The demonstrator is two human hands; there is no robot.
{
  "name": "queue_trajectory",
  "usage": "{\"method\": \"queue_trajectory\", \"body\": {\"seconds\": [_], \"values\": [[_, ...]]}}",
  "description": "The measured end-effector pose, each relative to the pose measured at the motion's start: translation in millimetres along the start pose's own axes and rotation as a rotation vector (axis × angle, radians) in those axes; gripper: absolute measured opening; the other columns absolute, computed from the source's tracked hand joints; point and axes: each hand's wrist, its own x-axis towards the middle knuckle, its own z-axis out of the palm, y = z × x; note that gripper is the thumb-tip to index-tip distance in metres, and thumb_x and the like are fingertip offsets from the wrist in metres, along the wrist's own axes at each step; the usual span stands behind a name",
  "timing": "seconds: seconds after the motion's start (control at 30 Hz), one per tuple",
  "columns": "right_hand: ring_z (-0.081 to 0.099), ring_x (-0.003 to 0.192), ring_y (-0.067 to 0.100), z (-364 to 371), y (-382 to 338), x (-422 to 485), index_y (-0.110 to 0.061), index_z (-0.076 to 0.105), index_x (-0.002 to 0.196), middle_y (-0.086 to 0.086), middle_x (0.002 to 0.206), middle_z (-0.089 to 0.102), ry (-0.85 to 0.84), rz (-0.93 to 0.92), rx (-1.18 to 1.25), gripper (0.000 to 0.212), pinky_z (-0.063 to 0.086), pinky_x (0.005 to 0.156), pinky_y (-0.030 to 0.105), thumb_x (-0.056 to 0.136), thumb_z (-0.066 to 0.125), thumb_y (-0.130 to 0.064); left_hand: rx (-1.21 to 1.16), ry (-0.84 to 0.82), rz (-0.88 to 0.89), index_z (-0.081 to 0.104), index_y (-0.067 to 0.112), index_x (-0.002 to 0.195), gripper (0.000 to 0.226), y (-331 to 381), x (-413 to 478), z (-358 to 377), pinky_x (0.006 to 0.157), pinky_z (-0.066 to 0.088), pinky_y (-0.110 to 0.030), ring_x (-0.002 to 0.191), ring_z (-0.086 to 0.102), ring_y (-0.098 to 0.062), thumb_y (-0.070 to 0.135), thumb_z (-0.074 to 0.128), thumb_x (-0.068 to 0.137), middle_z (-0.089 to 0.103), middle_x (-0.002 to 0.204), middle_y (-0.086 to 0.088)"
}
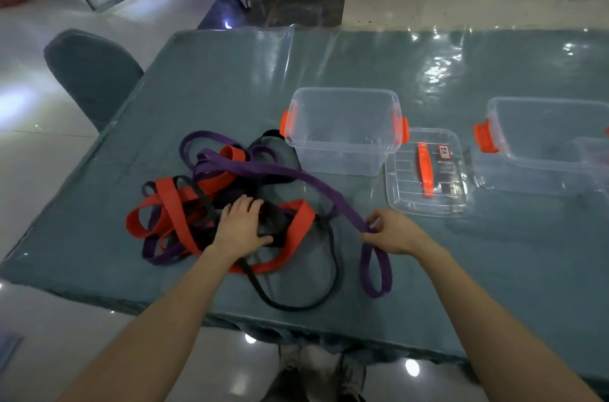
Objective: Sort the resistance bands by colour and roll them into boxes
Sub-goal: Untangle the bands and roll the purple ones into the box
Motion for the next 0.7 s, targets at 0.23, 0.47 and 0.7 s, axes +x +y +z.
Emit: {"method": "queue_trajectory", "body": {"seconds": [0.23, 0.47, 0.7], "values": [[0.061, 0.122, 0.037, 44.9, -46.8, 34.3, -0.006, 0.058, 0.138, 0.015, 0.136, 0.059, 0.348, -0.072, -0.219, 0.051, 0.052, 0.101, 0.047, 0.101, 0.068, -0.041, 0.136, 0.353, 0.152, 0.041, 0.015, 0.164, 0.1, -41.7, 35.0, -7.5, 0.13, 0.025, -0.057, 0.156, 0.035, -0.039, 0.044, 0.083, 0.077, 0.042, 0.164, -0.019], [0.056, 0.135, 0.036, 63.9, -153.5, 110.8, -0.01, 0.048, 0.154, 0.013, 0.149, 0.057, 0.298, -0.362, -0.11, 0.058, 0.046, 0.112, 0.045, 0.102, 0.068, -0.025, 0.247, 0.2, 0.144, 0.054, 0.024, 0.143, 0.091, -93.8, 58.6, -18.8, 0.106, 0.041, -0.043, 0.116, 0.059, -0.026, 0.072, 0.082, 0.072, 0.062, 0.128, -0.001], [0.062, 0.125, 0.038, 91.0, -224.0, 175.5, -0.013, 0.066, 0.131, 0.017, 0.127, 0.071, 0.063, -0.372, -0.444, 0.037, 0.042, 0.111, 0.049, 0.108, 0.056, -0.042, 0.216, 0.225, 0.164, 0.078, 0.016, 0.105, 0.046, -124.2, 31.4, 4.0, 0.111, 0.039, -0.051, 0.115, 0.053, -0.034, 0.052, 0.077, 0.076, 0.058, 0.12, -0.009]]}}
